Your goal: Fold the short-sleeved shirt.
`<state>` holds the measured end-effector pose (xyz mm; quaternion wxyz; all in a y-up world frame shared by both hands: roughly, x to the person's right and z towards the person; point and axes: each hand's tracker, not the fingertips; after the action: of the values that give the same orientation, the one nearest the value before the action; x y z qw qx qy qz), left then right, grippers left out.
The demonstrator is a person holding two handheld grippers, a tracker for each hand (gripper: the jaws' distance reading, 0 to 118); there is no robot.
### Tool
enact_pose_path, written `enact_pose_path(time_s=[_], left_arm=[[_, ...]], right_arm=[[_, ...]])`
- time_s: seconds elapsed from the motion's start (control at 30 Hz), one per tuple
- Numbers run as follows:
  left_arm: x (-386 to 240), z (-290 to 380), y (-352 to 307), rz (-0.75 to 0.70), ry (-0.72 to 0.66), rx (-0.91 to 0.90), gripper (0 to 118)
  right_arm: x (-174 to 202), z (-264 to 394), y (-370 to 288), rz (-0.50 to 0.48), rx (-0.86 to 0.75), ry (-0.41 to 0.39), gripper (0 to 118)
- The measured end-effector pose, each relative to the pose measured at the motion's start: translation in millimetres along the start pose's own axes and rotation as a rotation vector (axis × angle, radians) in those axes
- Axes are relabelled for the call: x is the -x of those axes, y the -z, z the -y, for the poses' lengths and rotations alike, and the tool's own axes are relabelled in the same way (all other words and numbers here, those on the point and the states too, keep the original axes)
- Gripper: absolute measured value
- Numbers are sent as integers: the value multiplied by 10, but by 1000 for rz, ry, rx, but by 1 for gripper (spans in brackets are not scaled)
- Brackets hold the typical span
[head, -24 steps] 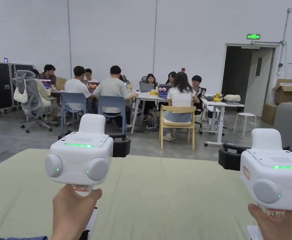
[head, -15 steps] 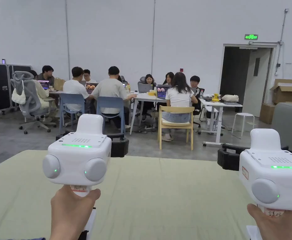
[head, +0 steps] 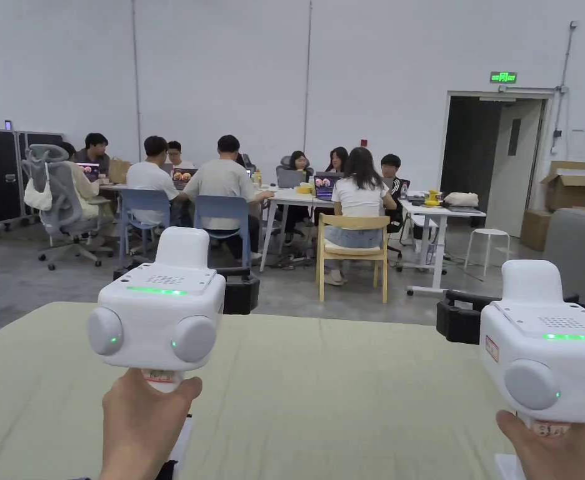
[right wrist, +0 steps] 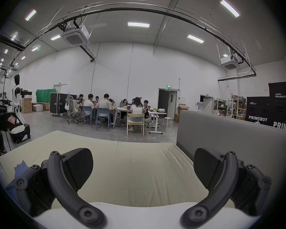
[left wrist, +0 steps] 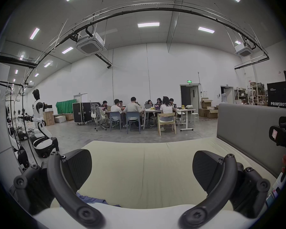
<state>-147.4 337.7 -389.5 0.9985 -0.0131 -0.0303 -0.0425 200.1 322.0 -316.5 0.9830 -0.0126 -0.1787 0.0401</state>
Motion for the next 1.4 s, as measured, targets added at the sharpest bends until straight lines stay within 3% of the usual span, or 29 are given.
enact_pose_path(time_s=[1.4], left_arm=[[-13, -11, -5, 2, 7, -1, 118]], right_arm=[[-10, 14, 1, 3, 7, 7, 118]])
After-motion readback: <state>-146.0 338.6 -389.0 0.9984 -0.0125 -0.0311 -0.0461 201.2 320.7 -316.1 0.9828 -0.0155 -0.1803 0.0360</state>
